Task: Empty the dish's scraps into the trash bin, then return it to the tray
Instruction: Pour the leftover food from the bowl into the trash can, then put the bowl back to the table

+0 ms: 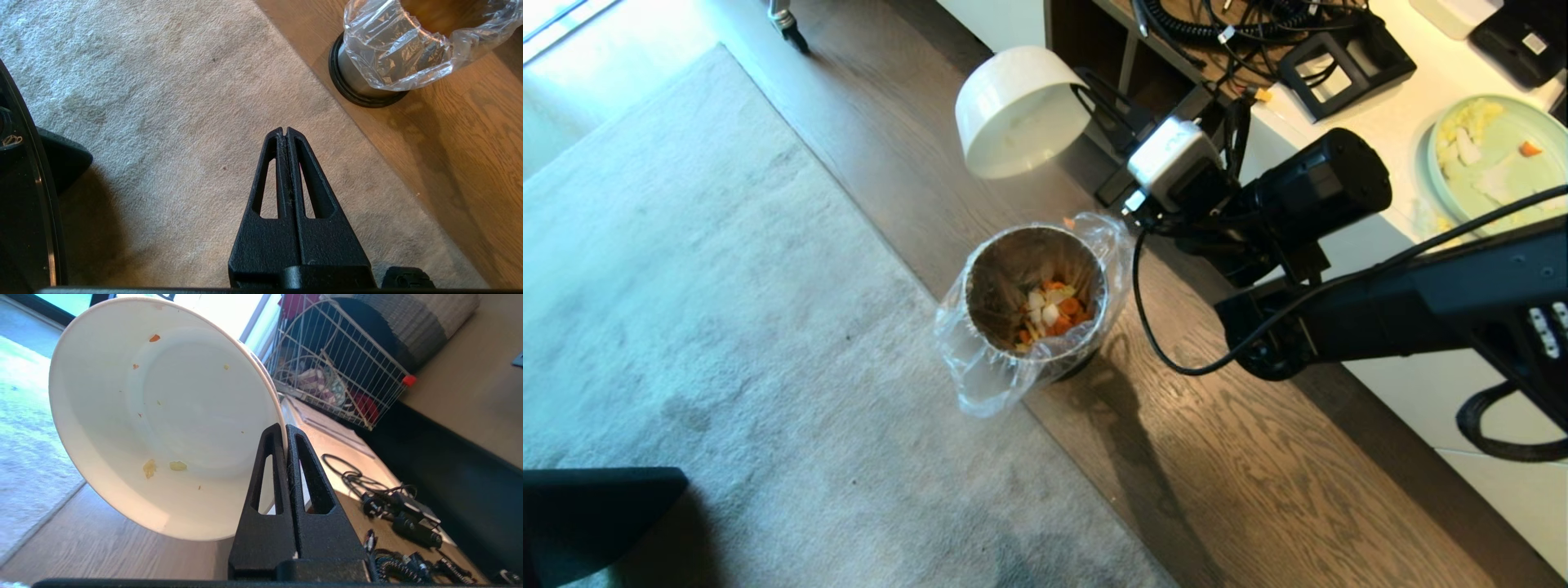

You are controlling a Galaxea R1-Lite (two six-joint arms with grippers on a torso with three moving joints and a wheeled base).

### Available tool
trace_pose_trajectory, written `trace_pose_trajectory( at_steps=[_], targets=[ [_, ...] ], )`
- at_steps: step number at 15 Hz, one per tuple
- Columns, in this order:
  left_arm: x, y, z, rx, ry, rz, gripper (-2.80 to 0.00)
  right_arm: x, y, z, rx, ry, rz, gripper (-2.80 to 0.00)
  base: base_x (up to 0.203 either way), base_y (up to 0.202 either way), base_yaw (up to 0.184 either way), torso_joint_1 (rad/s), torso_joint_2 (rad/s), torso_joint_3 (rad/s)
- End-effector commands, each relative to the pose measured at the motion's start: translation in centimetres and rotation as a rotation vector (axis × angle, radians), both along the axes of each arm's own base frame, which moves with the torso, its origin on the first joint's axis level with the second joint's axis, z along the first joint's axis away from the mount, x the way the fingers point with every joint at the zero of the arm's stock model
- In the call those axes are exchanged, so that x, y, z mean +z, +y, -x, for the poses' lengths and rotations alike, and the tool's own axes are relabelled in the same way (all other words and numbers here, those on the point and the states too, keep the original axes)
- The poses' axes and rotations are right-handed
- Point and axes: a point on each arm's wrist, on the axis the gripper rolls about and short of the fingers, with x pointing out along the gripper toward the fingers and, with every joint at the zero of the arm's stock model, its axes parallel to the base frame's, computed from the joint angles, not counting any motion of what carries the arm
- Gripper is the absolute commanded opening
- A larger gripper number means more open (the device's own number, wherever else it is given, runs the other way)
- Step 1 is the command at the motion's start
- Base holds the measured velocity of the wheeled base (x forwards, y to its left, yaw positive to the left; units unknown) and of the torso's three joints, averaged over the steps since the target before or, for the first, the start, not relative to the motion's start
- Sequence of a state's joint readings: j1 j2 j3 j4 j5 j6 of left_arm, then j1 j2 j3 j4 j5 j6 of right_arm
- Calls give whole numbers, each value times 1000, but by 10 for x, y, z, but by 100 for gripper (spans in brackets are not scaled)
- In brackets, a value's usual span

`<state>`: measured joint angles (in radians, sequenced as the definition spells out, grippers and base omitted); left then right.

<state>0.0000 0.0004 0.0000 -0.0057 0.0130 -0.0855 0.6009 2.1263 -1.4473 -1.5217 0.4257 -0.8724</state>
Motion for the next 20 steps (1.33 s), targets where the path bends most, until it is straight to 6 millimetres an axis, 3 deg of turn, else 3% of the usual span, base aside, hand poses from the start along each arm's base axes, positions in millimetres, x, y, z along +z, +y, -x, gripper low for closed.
trace_pose_trajectory(
  at_steps=[1,8,13,20],
  targets=[
    [0,0,0,1,-1,0,-280,4,-8,11,10,-10,-19,-280,0,0,0,0,0,0],
    [0,0,0,1,-1,0,-280,-13,-34,38,-58,265,-83,-280,0,0,0,0,0,0],
    [0,0,0,1,-1,2,-280,-42,-75,69,-213,527,-125,-280,0,0,0,0,0,0],
    [0,0,0,1,-1,0,-280,-48,-133,86,-436,629,-263,-280,0,0,0,0,0,0]
  ],
)
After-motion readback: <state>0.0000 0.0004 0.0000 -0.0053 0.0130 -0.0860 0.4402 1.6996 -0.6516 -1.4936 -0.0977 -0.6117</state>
